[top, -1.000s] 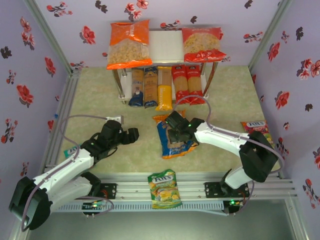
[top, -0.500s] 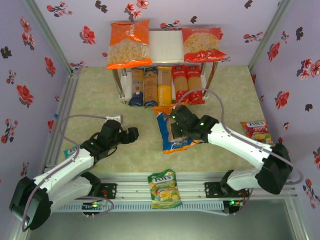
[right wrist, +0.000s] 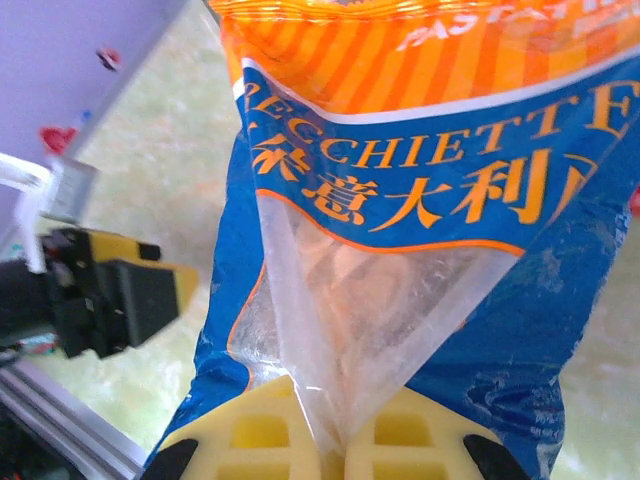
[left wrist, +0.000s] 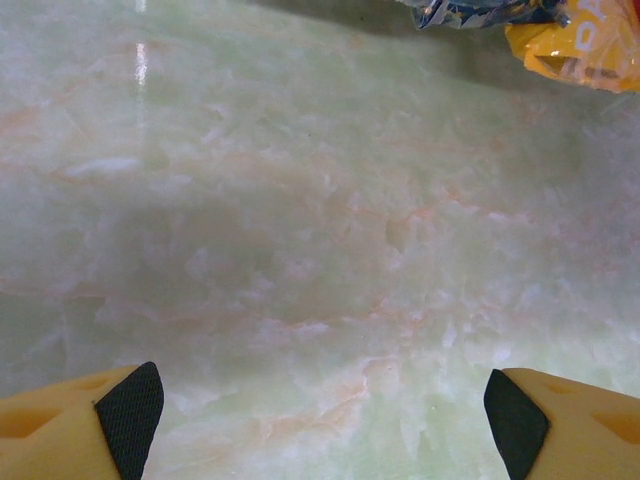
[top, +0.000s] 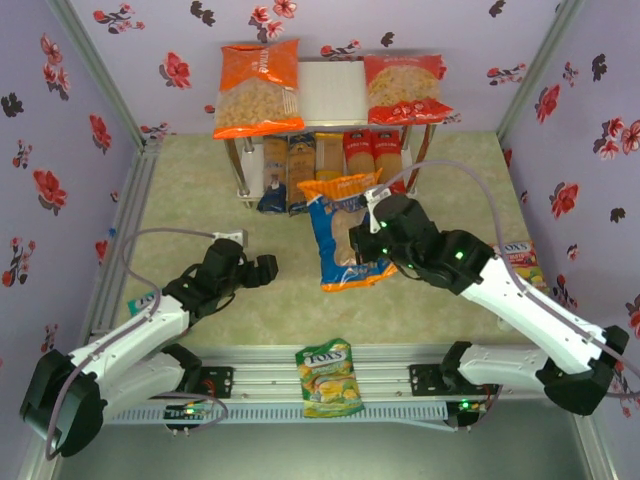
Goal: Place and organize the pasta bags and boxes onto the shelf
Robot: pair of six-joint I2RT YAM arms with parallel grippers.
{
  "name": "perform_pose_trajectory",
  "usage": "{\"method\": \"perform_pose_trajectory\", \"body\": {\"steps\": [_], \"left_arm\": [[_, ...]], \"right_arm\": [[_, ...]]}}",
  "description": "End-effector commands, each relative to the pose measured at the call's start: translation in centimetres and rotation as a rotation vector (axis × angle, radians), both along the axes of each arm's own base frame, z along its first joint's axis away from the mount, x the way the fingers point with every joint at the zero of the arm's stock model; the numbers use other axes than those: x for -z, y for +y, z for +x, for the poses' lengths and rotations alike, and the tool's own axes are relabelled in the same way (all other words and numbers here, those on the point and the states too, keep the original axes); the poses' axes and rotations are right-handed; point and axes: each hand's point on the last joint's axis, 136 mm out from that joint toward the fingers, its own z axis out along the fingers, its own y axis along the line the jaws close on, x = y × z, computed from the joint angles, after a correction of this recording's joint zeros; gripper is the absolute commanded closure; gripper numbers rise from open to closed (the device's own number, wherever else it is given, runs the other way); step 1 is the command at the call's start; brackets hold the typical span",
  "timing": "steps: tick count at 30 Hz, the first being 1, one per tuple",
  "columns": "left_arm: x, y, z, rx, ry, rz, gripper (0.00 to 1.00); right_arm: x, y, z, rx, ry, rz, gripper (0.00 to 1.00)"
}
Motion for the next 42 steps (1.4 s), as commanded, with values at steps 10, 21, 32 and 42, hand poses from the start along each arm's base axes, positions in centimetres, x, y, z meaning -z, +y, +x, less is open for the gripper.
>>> {"method": "perform_pose_trajectory", "body": {"steps": [10, 21, 32, 42], "left_arm": [[-2.1, -0.3, 0.8, 0.013, -0.035, 0.002, 0.12], [-2.5, -0.4, 0.8, 0.025, -0.036, 0.005, 0.12], [-2.3, -0.1, 0.4, 0.02, -0.032, 0.004, 0.13], [-2.0, 0.4, 0.3, 0.007, -0.029, 0.004, 0.12]], "right_arm": [[-20.9, 0.3, 1.3, -0.013, -0.549, 0.327, 1.0], [-28.9, 0.5, 5.3, 0.143, -0.839, 0.289, 1.0], [-30.5, 1.5, 13.0, 0.32, -0.962, 0.197, 1.0], [-28.2, 1.5, 20.7, 0.391, -0.919, 0.113, 1.0]]}}
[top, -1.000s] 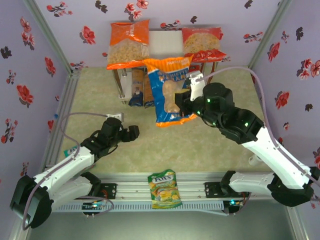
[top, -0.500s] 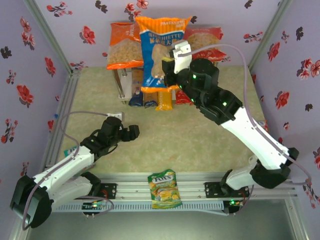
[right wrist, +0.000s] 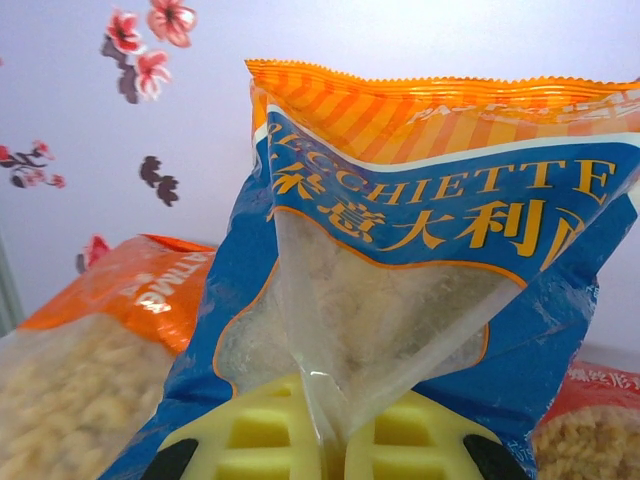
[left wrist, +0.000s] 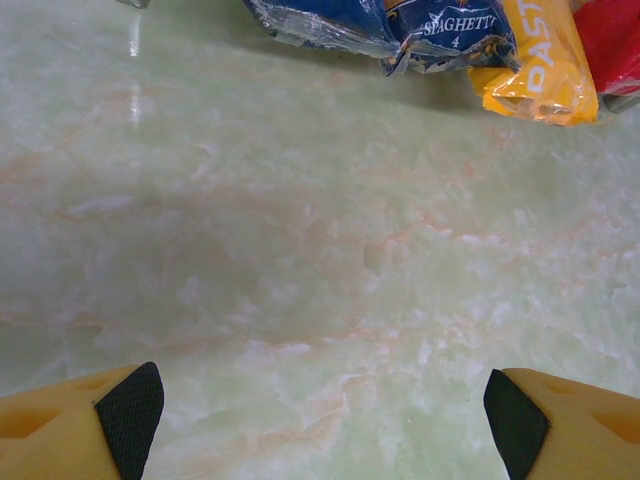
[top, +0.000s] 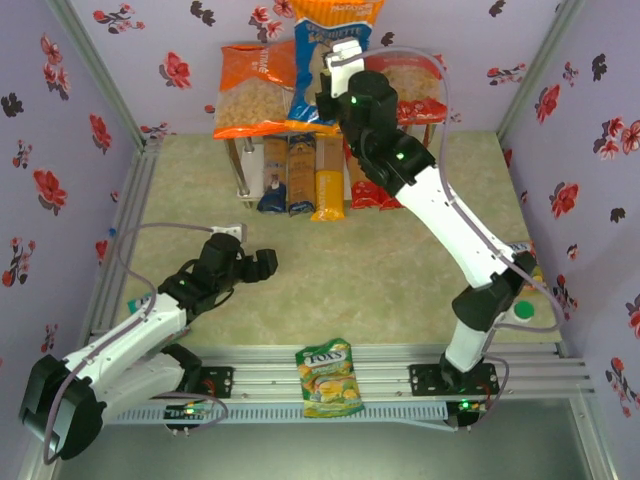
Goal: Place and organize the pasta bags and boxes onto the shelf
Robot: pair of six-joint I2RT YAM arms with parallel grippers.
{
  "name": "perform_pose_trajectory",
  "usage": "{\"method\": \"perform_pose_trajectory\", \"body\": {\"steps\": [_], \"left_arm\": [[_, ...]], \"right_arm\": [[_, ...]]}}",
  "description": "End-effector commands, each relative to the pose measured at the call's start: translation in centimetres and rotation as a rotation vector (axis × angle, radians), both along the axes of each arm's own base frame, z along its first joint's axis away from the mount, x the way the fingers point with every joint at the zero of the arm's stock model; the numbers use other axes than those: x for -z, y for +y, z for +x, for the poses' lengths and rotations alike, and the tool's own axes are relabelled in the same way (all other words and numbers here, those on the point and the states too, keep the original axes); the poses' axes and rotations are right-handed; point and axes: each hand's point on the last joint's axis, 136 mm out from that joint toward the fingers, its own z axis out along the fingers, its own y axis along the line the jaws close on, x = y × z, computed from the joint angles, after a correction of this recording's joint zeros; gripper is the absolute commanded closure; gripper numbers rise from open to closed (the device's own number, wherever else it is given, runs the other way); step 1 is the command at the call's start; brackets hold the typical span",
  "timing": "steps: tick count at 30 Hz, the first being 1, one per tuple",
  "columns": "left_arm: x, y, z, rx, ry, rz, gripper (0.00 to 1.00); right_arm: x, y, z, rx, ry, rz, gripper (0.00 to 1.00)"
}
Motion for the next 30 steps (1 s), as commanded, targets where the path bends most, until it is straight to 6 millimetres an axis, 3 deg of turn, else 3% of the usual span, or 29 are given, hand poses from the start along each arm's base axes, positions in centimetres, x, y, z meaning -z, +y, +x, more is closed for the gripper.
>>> {"method": "perform_pose_trajectory", "body": {"steps": [1, 10, 25, 30], "left_arm": [[0.1, 0.5, -0.2, 0.0, 0.002, 0.011, 0.12], [0.5, 1.0, -0.4, -0.01, 0.01, 0.015, 0.12], [0.7, 1.1, -0.1, -0.019, 0.014, 0.014, 0.12], [0.9, 1.1, -0.2, -0.018, 0.018, 0.017, 0.12]], "right_arm": [[-7.4, -2.8, -0.5, 0.041, -0.175, 0.163, 1.0], [-3.7, -4.0, 4.1, 0.045, -0.056, 0.224, 1.0], [-1.8, -1.5, 4.9, -0.077, 0.028, 0.222, 1.0], [-0.9, -1.6, 5.1, -0.064, 0.054, 0.196, 1.0]]}}
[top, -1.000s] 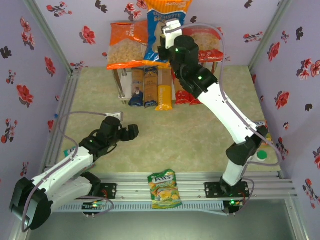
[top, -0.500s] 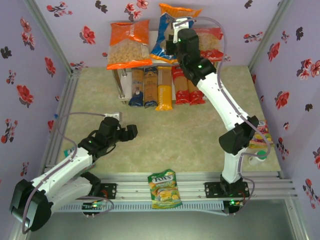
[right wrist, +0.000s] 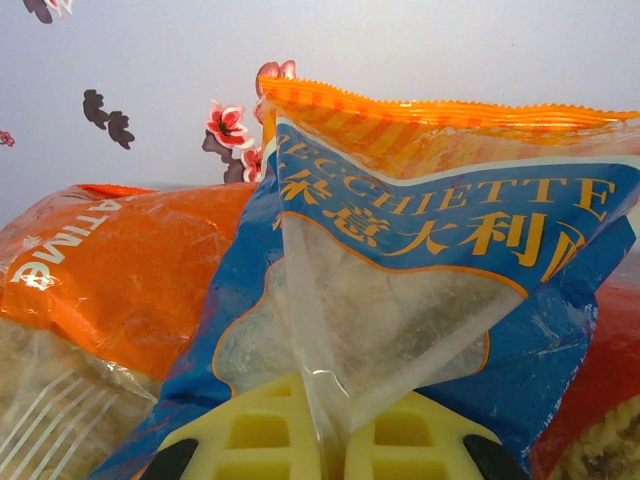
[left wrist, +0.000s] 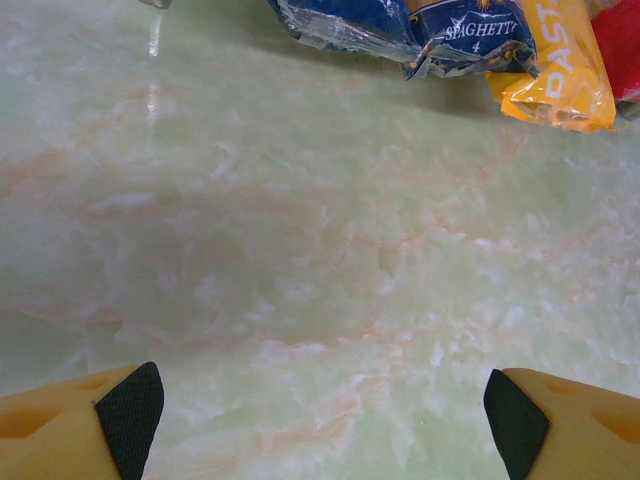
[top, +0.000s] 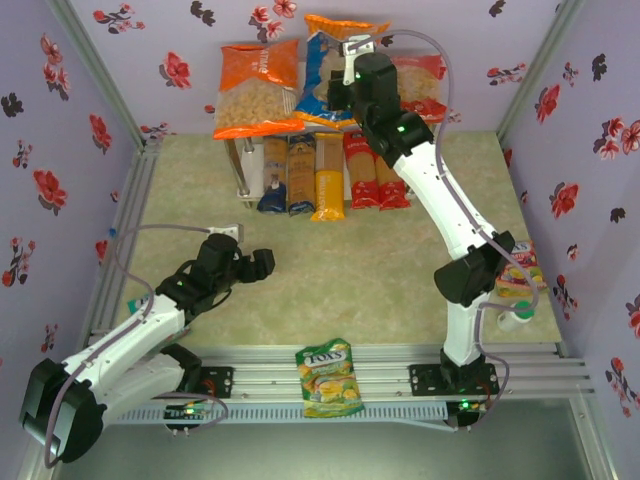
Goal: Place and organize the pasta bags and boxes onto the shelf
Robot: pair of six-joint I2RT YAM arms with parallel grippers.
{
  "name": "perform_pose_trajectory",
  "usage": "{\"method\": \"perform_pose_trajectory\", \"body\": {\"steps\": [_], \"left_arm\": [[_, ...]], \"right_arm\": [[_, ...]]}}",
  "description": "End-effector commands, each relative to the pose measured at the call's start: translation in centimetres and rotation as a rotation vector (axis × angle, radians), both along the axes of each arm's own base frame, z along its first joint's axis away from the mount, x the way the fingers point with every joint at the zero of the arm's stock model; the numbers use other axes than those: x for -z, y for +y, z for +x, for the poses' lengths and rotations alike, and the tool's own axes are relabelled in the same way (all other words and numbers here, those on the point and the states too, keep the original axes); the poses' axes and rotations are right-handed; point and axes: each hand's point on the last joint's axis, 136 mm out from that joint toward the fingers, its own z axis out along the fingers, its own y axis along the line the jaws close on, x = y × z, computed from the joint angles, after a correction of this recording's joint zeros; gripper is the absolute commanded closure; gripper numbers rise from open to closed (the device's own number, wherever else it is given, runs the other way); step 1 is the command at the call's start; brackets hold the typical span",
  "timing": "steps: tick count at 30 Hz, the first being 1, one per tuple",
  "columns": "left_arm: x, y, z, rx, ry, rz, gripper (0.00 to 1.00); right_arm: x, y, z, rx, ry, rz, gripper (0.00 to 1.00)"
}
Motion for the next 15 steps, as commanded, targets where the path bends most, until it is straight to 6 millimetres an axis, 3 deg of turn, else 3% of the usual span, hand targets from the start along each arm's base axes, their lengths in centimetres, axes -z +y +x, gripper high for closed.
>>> {"method": "perform_pose_trajectory", "body": {"steps": [1, 9, 13, 15], "left_arm": [[0.7, 0.4, -0.2, 0.002, 0.014, 0.014, 0.12], [0.7, 0.4, -0.2, 0.0, 0.013, 0.014, 0.12], [0.8, 0.5, -0.3, 0.0, 0.015, 0.015, 0.12], [0.8, 0.5, -0.3, -0.003, 0.015, 0.015, 0.12]], "right_arm": [[-6.0, -0.3, -0.9, -0.011, -0.152, 0.103, 1.0], [-3.1, -0.1, 0.4, 0.001, -0.078, 0.067, 1.0], [-2.1, 0.0, 0.6, -0.005, -0.053, 0.076, 0.84], [-1.9, 0.0, 0.7, -0.006, -0.05, 0.078, 0.71]]}}
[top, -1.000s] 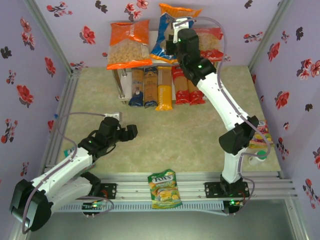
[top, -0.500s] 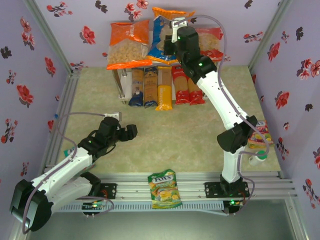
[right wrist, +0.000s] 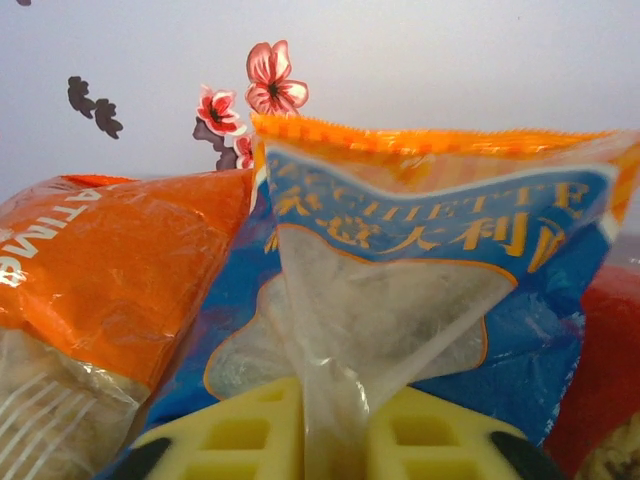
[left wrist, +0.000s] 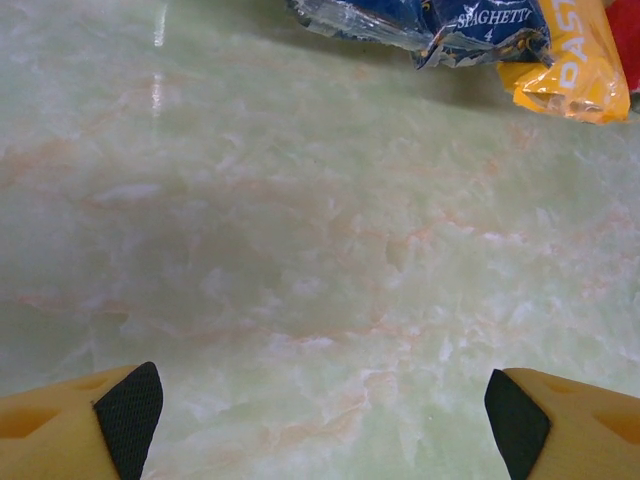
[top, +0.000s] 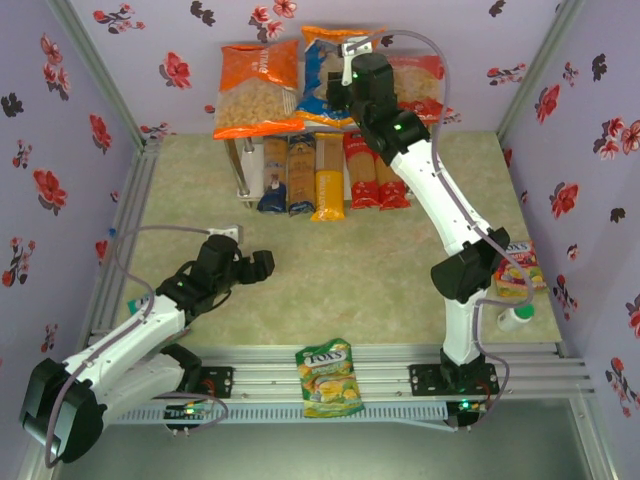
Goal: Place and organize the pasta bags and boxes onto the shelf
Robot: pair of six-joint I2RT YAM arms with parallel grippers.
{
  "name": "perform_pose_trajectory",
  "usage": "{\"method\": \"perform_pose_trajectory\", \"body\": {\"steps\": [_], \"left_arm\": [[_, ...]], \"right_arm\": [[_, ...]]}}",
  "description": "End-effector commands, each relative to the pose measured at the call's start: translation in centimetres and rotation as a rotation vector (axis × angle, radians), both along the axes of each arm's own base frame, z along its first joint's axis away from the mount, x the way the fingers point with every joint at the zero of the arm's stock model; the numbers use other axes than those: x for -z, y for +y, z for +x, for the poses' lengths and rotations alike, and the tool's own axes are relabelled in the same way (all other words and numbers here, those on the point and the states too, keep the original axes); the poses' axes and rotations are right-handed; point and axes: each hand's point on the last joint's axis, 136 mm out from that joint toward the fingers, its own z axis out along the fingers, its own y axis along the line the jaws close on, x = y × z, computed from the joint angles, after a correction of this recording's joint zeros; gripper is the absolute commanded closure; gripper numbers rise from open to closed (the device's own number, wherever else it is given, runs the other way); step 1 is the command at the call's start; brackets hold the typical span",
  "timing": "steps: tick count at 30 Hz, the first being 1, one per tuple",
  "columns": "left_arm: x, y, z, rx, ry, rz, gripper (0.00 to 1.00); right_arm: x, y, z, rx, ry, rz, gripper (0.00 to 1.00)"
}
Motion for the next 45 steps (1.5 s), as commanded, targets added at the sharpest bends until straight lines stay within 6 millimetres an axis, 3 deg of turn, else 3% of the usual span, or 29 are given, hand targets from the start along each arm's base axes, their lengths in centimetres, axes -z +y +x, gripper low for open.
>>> {"method": "perform_pose_trajectory", "body": {"steps": [1, 4, 5, 7, 10, 13, 17, 27, 33, 45], "left_arm": [[0.3, 0.4, -0.1, -0.001, 0.006, 0.008, 0.12], [0.3, 0.4, 0.0, -0.002, 0.005, 0.008, 0.11], [0.3, 0.4, -0.1, -0.002, 0.004, 0.008, 0.11], [0.2, 0.4, 0.0, -0.003, 0.003, 0.007, 0.1], [0.2, 0.5, 0.0, -0.005, 0.003, 0.007, 0.1], [0.2, 0.5, 0.0, -0.008, 0.004, 0.006, 0.1], [0.2, 0.5, 0.0, -0.008, 0.003, 0.004, 0.1], [0.1, 0.6, -0.1, -0.008, 0.003, 0.005, 0.1], [0.0, 0.7, -0.1, -0.008, 0.002, 0.007, 0.11], [0.1, 0.7, -0.1, -0.009, 0.005, 0.01, 0.06]], "right_arm": [[-3.0, -0.3, -0.2, -0.005, -0.076, 0.069, 0.62], [-3.1, -0.3, -0.3, -0.005, -0.078, 0.068, 0.26], [-3.3, -0.3, -0.4, -0.008, -0.079, 0.07, 0.18], [-3.7, -0.4, -0.6, -0.012, -0.088, 0.075, 0.1], [-5.4, -0.8, -1.4, -0.019, -0.119, 0.099, 0.09], [-7.1, -1.3, -2.4, -0.019, -0.156, 0.142, 0.18], [-7.7, -2.3, -3.1, 0.009, -0.195, 0.174, 0.4], [-4.5, -3.7, -1.6, 0.109, -0.114, 0.1, 0.86], [-1.6, -4.8, -0.1, 0.191, -0.02, 0.012, 0.91], [6.9, -6.4, 0.6, 0.216, 0.214, -0.133, 0.91]]}}
